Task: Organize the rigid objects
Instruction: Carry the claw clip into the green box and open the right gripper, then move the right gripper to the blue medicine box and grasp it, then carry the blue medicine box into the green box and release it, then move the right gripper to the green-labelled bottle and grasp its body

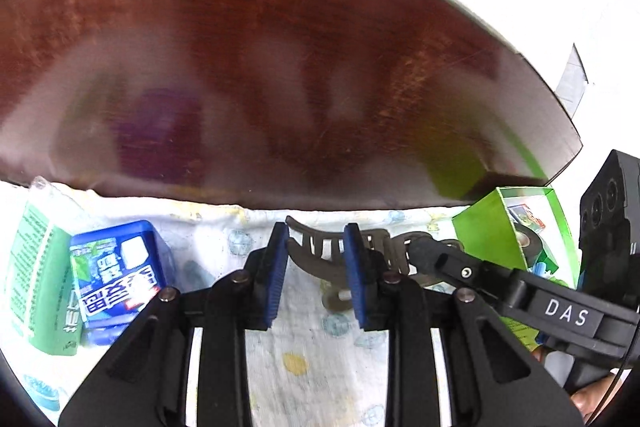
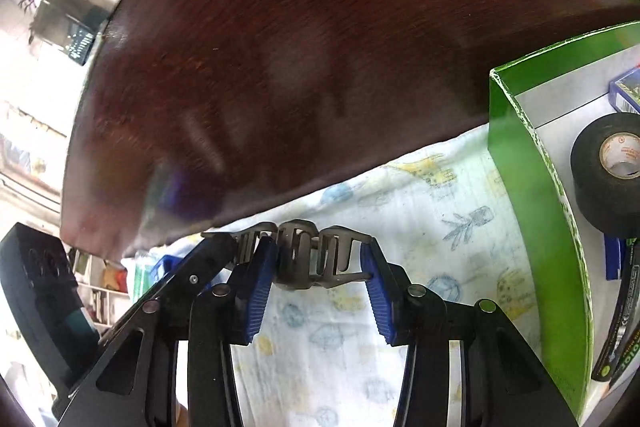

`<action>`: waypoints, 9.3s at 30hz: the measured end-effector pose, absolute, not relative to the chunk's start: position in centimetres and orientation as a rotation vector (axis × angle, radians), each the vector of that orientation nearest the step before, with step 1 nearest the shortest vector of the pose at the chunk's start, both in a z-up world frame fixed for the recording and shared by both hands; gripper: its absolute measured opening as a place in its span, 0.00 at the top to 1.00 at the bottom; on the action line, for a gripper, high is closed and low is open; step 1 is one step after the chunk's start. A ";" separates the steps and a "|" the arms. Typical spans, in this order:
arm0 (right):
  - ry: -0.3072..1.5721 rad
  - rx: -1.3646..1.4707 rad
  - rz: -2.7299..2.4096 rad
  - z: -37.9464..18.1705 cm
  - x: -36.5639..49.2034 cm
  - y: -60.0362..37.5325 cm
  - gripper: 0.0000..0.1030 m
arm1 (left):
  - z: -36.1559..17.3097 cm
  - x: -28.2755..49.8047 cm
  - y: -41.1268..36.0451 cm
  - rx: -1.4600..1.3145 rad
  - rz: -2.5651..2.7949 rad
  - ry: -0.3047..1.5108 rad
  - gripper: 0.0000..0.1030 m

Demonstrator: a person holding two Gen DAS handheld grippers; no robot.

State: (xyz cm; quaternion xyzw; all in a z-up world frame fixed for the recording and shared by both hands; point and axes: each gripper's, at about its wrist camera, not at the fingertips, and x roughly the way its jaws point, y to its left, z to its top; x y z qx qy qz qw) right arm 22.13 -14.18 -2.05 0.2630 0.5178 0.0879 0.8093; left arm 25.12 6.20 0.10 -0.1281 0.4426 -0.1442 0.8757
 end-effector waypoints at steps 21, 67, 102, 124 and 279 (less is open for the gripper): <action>0.843 0.613 0.169 6.5 13.6 -22.1 0.55 | 9.9 19.8 -4.3 -0.134 -0.527 0.798 0.76; 0.740 0.626 -0.072 6.5 8.9 -31.5 0.55 | 5.1 17.8 -2.6 -0.070 -0.339 0.840 0.58; 1.167 0.476 0.482 -1.9 21.3 -0.5 0.47 | -4.0 19.8 14.0 -0.143 -0.146 0.893 0.50; 1.108 0.432 0.509 0.1 20.5 -1.6 0.47 | 0.1 18.5 10.2 -0.094 -0.205 0.809 0.53; 1.262 0.290 0.586 -2.9 17.5 5.6 0.38 | -7.5 13.9 20.6 -0.124 -0.171 0.819 0.13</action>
